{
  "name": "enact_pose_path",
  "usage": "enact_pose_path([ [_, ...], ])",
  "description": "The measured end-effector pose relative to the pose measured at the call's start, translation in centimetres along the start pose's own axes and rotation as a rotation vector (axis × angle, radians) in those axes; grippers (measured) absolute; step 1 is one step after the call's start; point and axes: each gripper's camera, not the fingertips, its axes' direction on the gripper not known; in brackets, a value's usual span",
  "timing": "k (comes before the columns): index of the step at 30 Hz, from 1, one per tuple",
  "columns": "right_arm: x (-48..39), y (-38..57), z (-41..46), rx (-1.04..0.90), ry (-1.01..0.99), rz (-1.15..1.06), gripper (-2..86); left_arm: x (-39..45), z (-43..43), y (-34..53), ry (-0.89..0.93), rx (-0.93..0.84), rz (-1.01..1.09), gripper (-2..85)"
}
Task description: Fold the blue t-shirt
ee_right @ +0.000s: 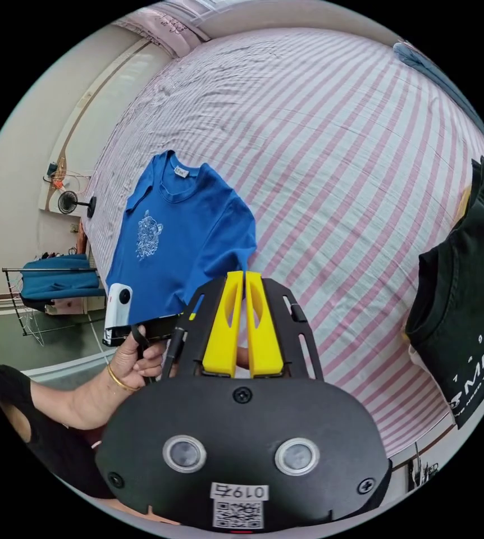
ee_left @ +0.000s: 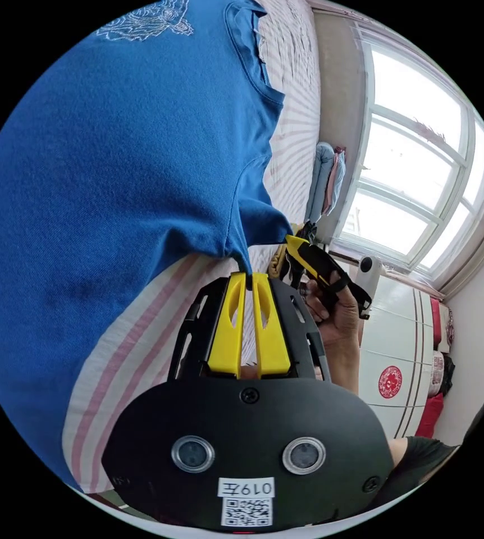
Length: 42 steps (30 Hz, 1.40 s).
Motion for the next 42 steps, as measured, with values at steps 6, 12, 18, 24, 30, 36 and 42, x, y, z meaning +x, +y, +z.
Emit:
enact_pose_path([
  [6,-0.4,-2.5,-4.2,0.096,-0.207,0.075,-0.7,-1.2,-1.2,-1.5,0.211,-0.012,-0.057,1.2],
  [12,-3.7,-8.3,-5.9,0.060,-0.272,0.036,-0.6,-2.8,-2.5,-2.5,0.383,0.000,-0.132,1.8],
  [18,-6.4,-14.1,-3.7,-0.056,-0.337,0.062,-0.6,-2.7,-4.3,-3.4,0.385,0.016,-0.159,2.3],
  [24,-8.1,-16.9,-1.7,-0.131,-0.323,0.096,-0.6,-2.2,-6.0,-3.4,0.456,0.121,-0.257,4.7],
  [30,-9.3,-17.8,-1.4,-0.147,-0.356,0.144,-0.6,-1.9,-8.4,-2.8,0.439,0.318,-0.337,3.5],
  [36,-11.3,-17.6,-1.6,-0.164,-0.355,0.140,-0.6,-0.8,-10.4,-3.7,0.402,0.379,-0.261,4.7],
  [42,-13.0,-16.6,-2.1,-0.189,-0.316,0.135,-0.5,10.4,-10.0,-6.0,-0.578,0.171,0.411,14.2],
])
